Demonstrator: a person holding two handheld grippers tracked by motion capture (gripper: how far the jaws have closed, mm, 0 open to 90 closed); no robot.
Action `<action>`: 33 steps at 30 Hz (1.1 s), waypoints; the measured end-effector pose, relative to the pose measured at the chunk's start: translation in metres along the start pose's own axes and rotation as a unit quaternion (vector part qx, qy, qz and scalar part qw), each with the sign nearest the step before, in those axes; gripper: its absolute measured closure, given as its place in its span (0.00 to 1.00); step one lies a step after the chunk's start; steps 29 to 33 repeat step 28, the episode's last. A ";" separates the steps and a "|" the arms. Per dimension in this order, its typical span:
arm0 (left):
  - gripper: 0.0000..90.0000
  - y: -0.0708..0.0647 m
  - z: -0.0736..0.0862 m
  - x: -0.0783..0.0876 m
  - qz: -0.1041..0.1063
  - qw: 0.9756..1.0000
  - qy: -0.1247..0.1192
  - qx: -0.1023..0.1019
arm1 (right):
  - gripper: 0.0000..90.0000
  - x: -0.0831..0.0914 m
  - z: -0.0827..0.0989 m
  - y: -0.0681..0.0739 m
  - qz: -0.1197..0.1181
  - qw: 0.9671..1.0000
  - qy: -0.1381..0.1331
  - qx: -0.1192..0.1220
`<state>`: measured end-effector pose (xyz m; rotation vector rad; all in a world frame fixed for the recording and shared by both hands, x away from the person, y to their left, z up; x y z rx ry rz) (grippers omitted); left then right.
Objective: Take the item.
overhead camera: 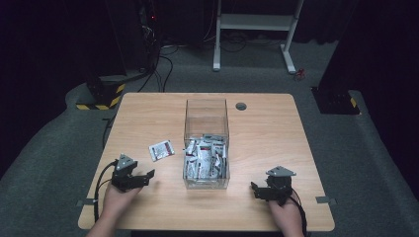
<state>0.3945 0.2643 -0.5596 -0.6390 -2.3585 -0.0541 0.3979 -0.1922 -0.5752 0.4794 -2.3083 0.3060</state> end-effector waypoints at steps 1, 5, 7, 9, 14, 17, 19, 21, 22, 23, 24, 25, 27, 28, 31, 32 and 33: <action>0.22 0.002 0.004 0.001 0.002 1.000 0.005 0.003 | 0.09 0.000 0.000 0.000 0.000 1.000 0.000 0.000; 0.22 0.007 0.020 0.003 -0.002 1.000 0.025 -0.009 | 0.09 0.000 0.000 0.000 0.000 1.000 0.000 0.000; 0.23 0.007 0.024 0.007 0.000 0.999 0.028 -0.022 | 0.09 0.000 0.000 0.000 0.000 1.000 0.001 -0.001; 0.23 0.008 0.028 0.011 0.001 0.999 0.030 -0.039 | 0.09 0.000 0.000 0.000 0.002 1.000 0.000 -0.003; 0.16 0.011 0.036 0.017 -0.010 0.998 0.029 -0.046 | 0.09 0.000 0.000 0.000 0.004 1.000 0.000 -0.004; 0.15 0.011 0.036 0.017 -0.011 0.999 0.029 -0.041 | 0.09 0.000 0.000 0.000 0.005 1.000 0.000 -0.005; 0.15 0.011 0.036 0.017 -0.007 0.999 0.028 -0.037 | 0.09 0.000 0.000 0.001 0.007 1.000 0.000 -0.008; 0.16 0.012 0.036 0.017 -0.009 0.999 0.031 -0.042 | 0.08 0.000 0.000 0.001 0.009 1.000 0.001 -0.012; 0.15 0.012 0.036 0.017 -0.009 0.999 0.030 -0.041 | 0.08 -0.001 -0.001 0.002 0.010 1.000 0.002 -0.013; 0.15 0.012 0.036 0.017 -0.009 0.999 0.031 -0.042 | 0.08 -0.001 -0.001 0.002 0.011 1.000 0.001 -0.014; 0.15 0.011 0.036 0.017 -0.009 0.999 0.031 -0.041 | 0.08 -0.001 -0.001 0.002 0.011 1.000 0.002 -0.015; 0.15 0.011 0.036 0.017 -0.009 0.999 0.031 -0.041 | 0.08 -0.001 -0.002 0.002 0.012 1.000 0.001 -0.013; 0.15 0.011 0.036 0.017 -0.012 0.999 0.032 -0.039 | 0.08 -0.002 -0.002 0.002 0.012 1.000 0.001 -0.014; 0.14 0.011 0.035 0.016 -0.013 0.999 0.032 -0.039 | 0.08 -0.001 -0.002 0.002 0.011 1.000 0.001 -0.014; 0.14 0.011 0.035 0.016 -0.013 0.999 0.032 -0.039 | 0.08 -0.001 -0.002 0.002 0.011 1.000 0.001 -0.014; 0.14 0.011 0.035 0.016 -0.013 0.999 0.032 -0.039 | 0.08 -0.001 -0.002 0.002 0.011 1.000 0.001 -0.014; 0.14 0.011 0.035 0.016 -0.013 0.999 0.032 -0.039 | 0.08 -0.001 -0.002 0.002 0.011 1.000 0.001 -0.014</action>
Point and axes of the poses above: each handheld gripper's, and its own axes: x roughly backward along the jaws, z roughly out of its underside, y roughly to its left, the point moved 7 cm from there along -x, roughly forward along the jaws, and after that the axes turned 5 degrees about z, right-handed, at the moved point
